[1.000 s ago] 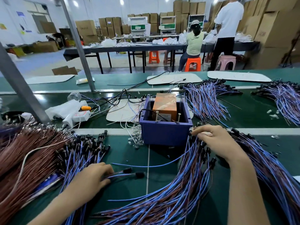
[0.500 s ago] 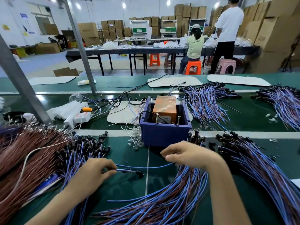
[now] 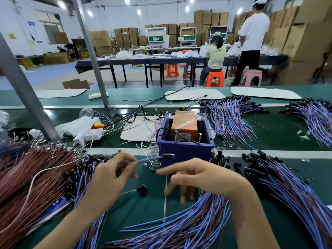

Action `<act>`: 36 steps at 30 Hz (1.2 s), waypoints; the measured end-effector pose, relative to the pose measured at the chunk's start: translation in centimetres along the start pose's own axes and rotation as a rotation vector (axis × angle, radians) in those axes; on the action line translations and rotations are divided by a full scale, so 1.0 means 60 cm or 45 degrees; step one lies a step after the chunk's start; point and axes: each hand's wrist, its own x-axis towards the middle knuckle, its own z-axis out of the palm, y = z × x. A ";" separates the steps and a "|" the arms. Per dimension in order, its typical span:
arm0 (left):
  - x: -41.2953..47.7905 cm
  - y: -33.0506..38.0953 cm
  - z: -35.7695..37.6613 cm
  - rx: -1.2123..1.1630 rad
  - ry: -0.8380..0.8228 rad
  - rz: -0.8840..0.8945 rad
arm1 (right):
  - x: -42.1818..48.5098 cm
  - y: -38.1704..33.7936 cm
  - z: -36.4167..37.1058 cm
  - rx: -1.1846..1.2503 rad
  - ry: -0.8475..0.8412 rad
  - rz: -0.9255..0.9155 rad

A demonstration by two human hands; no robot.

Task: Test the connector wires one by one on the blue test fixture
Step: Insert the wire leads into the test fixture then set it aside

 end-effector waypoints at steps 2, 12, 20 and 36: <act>-0.005 0.039 0.008 -0.100 -0.069 0.116 | -0.012 -0.025 0.013 0.110 0.039 -0.133; 0.004 0.043 -0.027 -1.016 -0.658 -0.275 | -0.066 -0.011 -0.038 -0.077 0.839 0.033; 0.040 0.040 -0.050 -2.094 -0.676 -0.342 | -0.078 0.022 -0.061 -0.213 0.732 0.440; 0.067 0.101 0.120 -0.666 -0.514 -0.189 | 0.007 -0.023 0.003 0.284 1.170 -0.157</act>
